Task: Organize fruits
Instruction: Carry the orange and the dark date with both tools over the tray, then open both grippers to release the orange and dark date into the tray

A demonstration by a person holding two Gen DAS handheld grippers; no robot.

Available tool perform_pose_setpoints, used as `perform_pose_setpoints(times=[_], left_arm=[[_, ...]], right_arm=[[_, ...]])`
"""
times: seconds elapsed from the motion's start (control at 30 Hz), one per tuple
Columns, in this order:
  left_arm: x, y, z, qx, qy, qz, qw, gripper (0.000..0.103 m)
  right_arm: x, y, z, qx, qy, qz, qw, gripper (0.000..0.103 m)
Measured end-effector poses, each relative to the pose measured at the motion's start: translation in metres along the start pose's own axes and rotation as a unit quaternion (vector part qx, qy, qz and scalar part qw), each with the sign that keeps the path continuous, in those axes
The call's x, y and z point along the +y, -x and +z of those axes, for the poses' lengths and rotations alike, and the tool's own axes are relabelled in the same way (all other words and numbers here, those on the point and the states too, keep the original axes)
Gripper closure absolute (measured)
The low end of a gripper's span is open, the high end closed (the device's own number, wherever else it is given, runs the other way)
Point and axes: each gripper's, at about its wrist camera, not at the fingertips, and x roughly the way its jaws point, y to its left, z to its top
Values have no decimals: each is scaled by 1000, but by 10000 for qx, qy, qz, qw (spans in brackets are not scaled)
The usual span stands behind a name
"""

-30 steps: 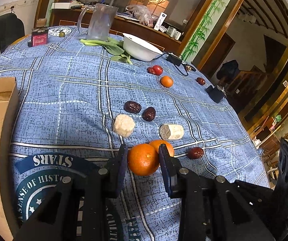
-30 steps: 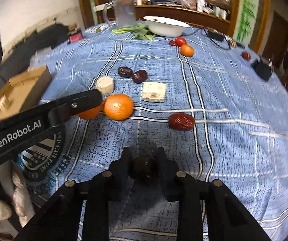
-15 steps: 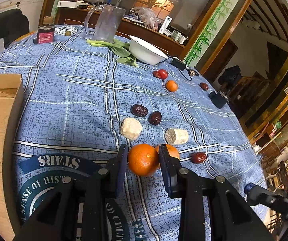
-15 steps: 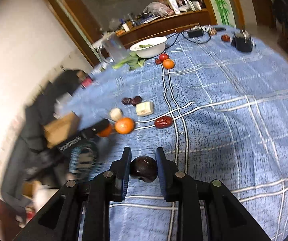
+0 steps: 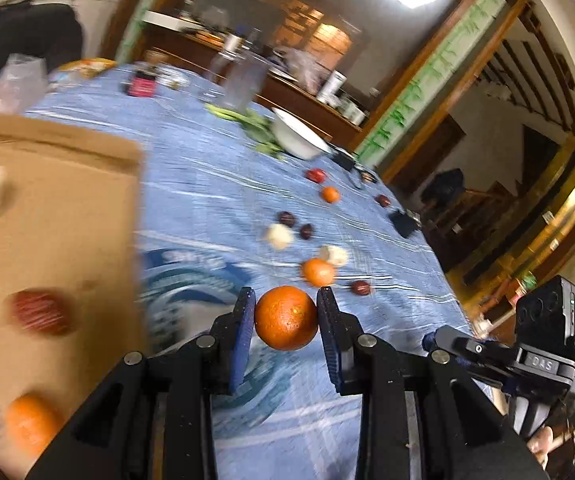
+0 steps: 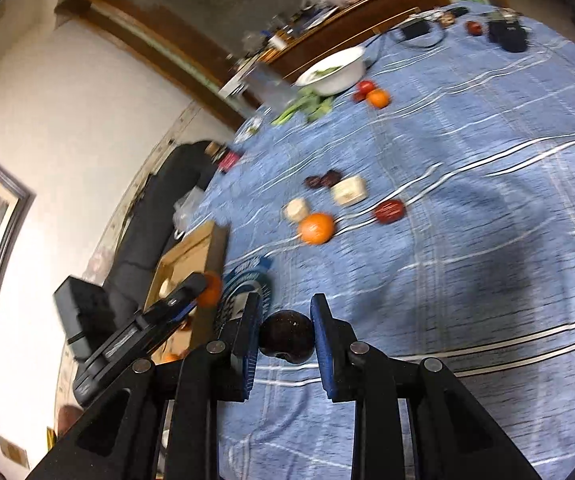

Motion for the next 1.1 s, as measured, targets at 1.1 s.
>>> perform_pose_setpoints(times=[1.1], left_arm=[[112, 111, -23, -719, 238, 2033, 9762, 70]], right_arm=[[181, -191, -71, 1501, 2482, -324, 9565, 75]])
